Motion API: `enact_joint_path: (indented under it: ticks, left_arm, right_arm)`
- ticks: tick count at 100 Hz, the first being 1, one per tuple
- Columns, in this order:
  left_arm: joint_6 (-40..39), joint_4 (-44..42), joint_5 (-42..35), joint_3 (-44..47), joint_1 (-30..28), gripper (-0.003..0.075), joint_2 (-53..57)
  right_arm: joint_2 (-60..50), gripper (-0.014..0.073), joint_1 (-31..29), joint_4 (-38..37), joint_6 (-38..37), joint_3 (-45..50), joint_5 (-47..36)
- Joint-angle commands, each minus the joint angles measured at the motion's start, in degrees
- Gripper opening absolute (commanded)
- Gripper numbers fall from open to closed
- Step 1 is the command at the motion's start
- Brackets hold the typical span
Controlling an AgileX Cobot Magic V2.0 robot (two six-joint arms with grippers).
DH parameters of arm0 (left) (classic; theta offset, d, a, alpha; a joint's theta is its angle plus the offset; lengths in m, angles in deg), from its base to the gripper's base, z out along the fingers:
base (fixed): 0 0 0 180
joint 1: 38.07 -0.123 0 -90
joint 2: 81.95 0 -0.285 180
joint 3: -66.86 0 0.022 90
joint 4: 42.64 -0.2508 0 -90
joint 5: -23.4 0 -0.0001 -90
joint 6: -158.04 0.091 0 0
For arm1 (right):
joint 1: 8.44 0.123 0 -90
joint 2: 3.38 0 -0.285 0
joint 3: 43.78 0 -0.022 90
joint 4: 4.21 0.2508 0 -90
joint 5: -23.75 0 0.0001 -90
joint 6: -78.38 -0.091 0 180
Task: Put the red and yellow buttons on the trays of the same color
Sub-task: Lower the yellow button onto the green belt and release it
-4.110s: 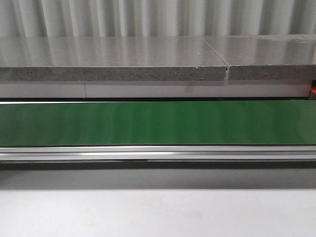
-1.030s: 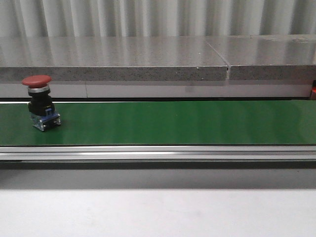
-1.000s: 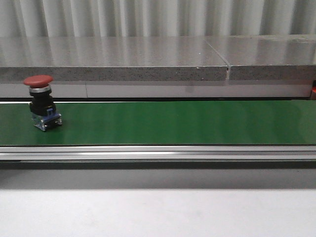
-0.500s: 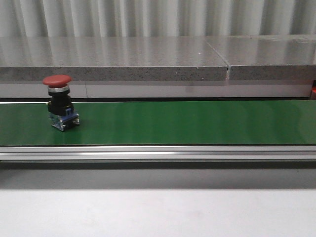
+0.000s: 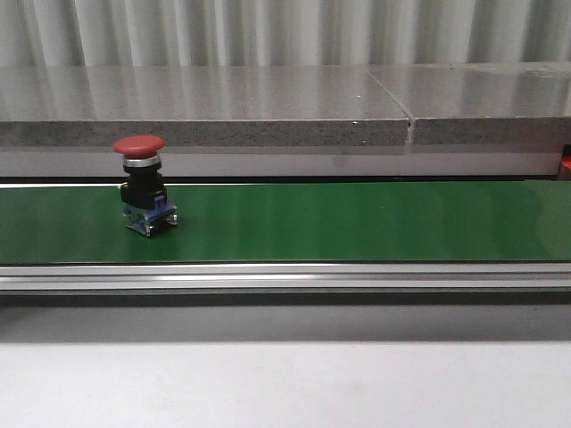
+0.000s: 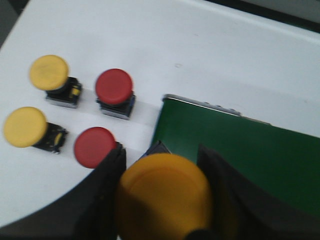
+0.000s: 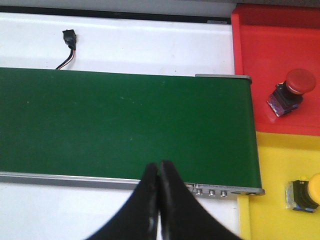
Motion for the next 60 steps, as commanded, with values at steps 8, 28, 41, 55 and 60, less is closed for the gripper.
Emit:
enact_joint_path:
  ticks: [8,28,41,55,60]
  left_arm:
    - [0.65,0.35,-1.76,-1.92,2.55,-0.002,-0.32]
    - [0.65,0.21,-1.1,-1.92,2.55,-0.002,-2.97]
    - [0.65,0.21,-0.95,-1.92,2.55,-0.002,-3.98]
    - [0.65,0.21,-0.95,-1.92,2.55,-0.0019,-4.8]
    - [0.65,0.21,-0.92,-1.92,2.55,-0.0019,-5.5]
  right_arm:
    - [-0.42,-0.0068,0.2,0.19,0.34,-1.31,-3.35]
    - [-0.42,-0.0068,0.2,0.19,0.34,-1.31,-3.35]
    - [-0.42,-0.0068,0.2,0.19,0.34,-1.31,-3.35]
    - [-0.42,-0.0068,0.2,0.19,0.34,-1.31,-3.29]
    - [-0.42,-0.0068,0.2,0.19,0.34,-1.31,-3.29]
